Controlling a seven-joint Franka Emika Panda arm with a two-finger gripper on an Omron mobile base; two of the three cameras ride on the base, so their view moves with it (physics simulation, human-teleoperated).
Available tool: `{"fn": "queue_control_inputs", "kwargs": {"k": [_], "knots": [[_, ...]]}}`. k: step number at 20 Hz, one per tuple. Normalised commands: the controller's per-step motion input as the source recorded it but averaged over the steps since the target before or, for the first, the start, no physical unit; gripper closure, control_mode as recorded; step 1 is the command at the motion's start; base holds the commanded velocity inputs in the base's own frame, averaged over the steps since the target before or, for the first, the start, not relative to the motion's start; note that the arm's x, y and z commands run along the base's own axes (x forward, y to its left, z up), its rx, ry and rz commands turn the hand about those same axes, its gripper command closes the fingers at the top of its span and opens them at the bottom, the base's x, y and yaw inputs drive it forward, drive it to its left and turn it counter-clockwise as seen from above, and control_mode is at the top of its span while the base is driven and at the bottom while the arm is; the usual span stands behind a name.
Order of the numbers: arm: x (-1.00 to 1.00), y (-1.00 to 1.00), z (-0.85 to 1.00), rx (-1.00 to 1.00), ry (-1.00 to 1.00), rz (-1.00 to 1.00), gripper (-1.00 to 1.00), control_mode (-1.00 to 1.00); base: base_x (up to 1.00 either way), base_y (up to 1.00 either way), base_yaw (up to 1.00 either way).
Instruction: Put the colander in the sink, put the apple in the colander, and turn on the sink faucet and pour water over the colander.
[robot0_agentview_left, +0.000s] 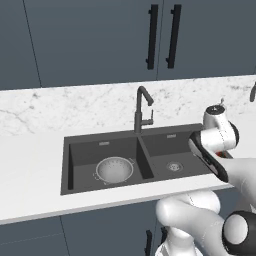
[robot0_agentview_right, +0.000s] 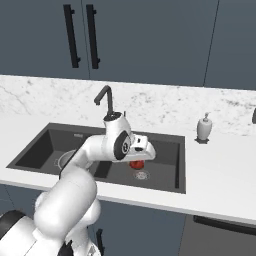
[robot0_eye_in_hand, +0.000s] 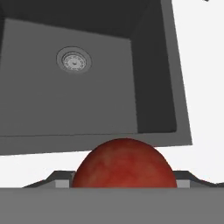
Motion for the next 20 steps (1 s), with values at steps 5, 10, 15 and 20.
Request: {"fn": "queue_control_inputs", "kwargs": {"k": [5, 10, 15, 20], "knots": [[0.0, 0.99, 0.11, 0.22, 0.0, 0.22, 1.0, -1.0, 0.0, 0.0, 0.0], [0.05, 1.0, 0.06, 0.16, 0.0, 0.15, 1.0, -1.0, 0.0, 0.0, 0.0], [0.13, 1.0, 0.04, 0.03, 0.0, 0.05, 1.0, -1.0, 0.0, 0.0, 0.0], [0.29, 1.0, 0.0, 0.0, -0.02, 0.0, 1.0, -1.0, 0.0, 0.0, 0.0]]}}
